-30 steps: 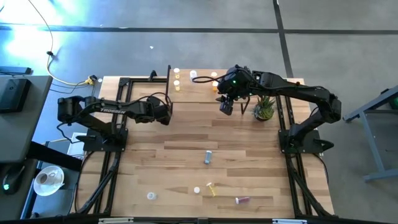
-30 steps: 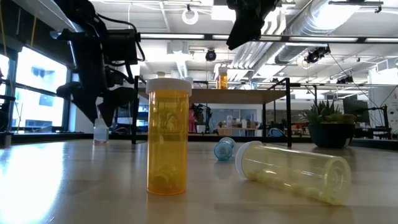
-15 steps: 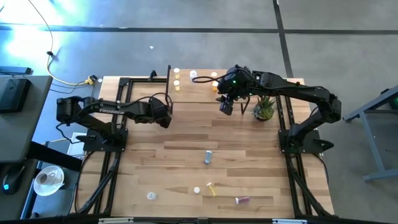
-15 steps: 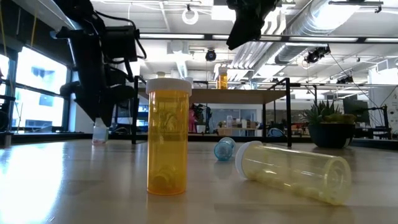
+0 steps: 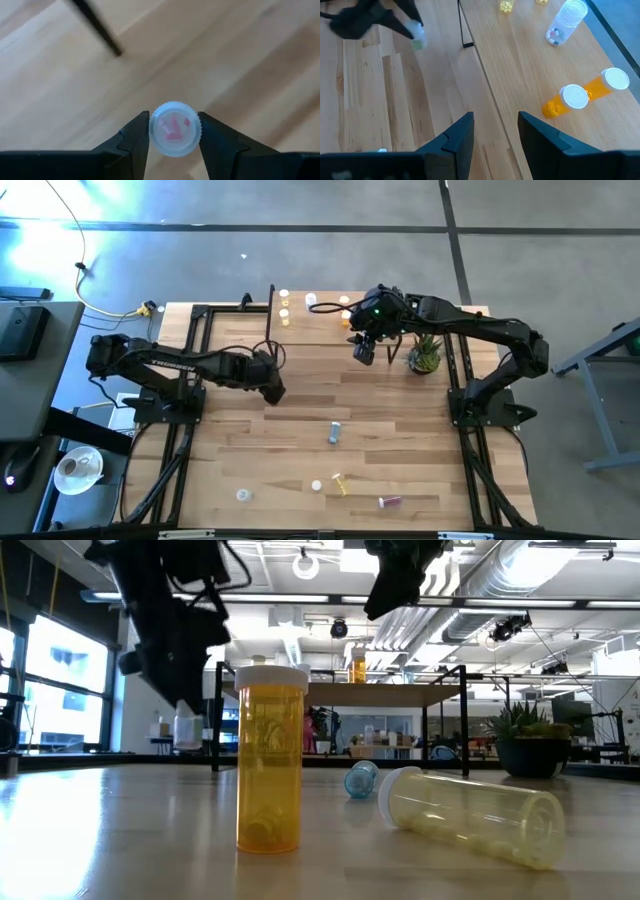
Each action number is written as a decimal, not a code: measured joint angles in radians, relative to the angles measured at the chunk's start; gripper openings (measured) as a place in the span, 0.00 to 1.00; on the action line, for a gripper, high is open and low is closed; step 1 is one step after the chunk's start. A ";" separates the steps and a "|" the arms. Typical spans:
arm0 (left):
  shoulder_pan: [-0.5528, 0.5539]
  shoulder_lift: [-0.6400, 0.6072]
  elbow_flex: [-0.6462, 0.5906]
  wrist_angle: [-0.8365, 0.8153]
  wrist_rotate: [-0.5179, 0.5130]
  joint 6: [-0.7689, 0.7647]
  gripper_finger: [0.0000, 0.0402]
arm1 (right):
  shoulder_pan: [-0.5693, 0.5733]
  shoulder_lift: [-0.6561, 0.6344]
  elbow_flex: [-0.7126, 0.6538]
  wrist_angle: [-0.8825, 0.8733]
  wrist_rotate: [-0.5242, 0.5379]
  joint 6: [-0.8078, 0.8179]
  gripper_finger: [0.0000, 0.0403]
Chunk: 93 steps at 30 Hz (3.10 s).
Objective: Pick and place medicine bottles onto shelf by color
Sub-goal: Put the top transparent pill bottle on the shelf aligned with the other transparent pill bottle, then put the top blue pill bottle on the shelf aligned with the other blue pill bottle
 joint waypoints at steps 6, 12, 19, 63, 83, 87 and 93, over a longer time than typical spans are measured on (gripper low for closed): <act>-0.029 0.000 0.103 0.002 -0.020 0.104 0.34 | 0.000 0.000 0.000 0.000 0.000 0.000 0.36; 0.016 0.000 0.230 0.007 -0.049 0.242 0.34 | 0.000 0.000 0.000 0.020 0.000 0.000 0.36; 0.127 0.000 0.388 0.012 -0.042 0.434 0.34 | 0.000 0.000 0.000 0.076 0.111 0.000 0.36; 0.421 0.415 0.818 -0.153 0.256 0.701 0.34 | -0.029 0.000 0.000 0.015 0.312 0.090 0.36; 0.447 0.434 0.818 -0.150 0.258 0.744 0.39 | -0.029 0.000 0.000 0.015 0.311 0.089 0.36; 0.444 0.435 0.818 -0.136 0.259 0.743 0.43 | -0.029 0.000 0.000 0.015 0.311 0.089 0.36; 0.443 0.435 0.818 -0.123 0.261 0.743 0.48 | -0.029 0.000 0.000 0.015 0.311 0.089 0.36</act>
